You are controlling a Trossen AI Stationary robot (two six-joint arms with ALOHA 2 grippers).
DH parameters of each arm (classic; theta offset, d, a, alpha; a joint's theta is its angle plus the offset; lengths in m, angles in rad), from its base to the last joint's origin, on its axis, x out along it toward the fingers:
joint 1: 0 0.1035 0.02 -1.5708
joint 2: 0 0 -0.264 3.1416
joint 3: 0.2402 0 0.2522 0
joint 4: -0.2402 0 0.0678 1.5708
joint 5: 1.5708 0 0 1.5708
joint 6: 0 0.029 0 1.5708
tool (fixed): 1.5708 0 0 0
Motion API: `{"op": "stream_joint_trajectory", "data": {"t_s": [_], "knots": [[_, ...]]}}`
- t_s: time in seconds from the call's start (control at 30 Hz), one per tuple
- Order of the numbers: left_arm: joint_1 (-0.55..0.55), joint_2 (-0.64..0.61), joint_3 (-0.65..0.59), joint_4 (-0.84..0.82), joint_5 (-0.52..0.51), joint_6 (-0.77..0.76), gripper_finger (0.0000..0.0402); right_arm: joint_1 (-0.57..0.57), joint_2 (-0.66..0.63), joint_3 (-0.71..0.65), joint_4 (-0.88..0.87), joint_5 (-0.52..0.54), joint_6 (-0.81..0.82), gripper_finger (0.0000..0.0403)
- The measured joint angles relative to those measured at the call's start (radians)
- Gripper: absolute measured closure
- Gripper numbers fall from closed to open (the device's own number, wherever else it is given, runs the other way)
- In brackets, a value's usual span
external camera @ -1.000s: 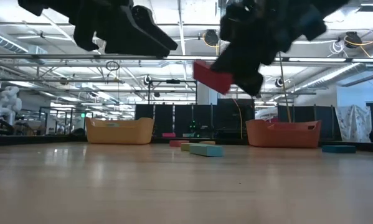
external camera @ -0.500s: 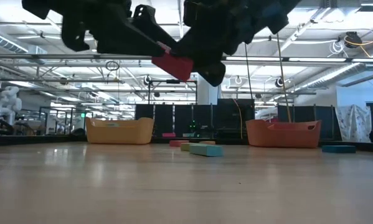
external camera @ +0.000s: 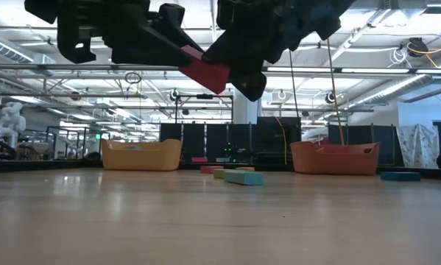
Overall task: Sort blocks by size
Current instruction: Put the large red block into the blue bin
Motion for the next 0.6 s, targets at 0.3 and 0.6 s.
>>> {"op": "stream_joint_trajectory", "data": {"t_s": [0.3, 0.6], "knots": [[0.006, 0.0, 0.0, 0.0, 0.002, 0.0, 0.028, 0.0, -0.001, 0.0, 0.008, -0.047, 0.0, 0.0287], [0.006, 0.0, -0.001, -0.003, 0.049, -0.002, 0.0329, 0.001, -0.001, 0.0, 0.017, -0.057, 0.005, 0.0274]]}}
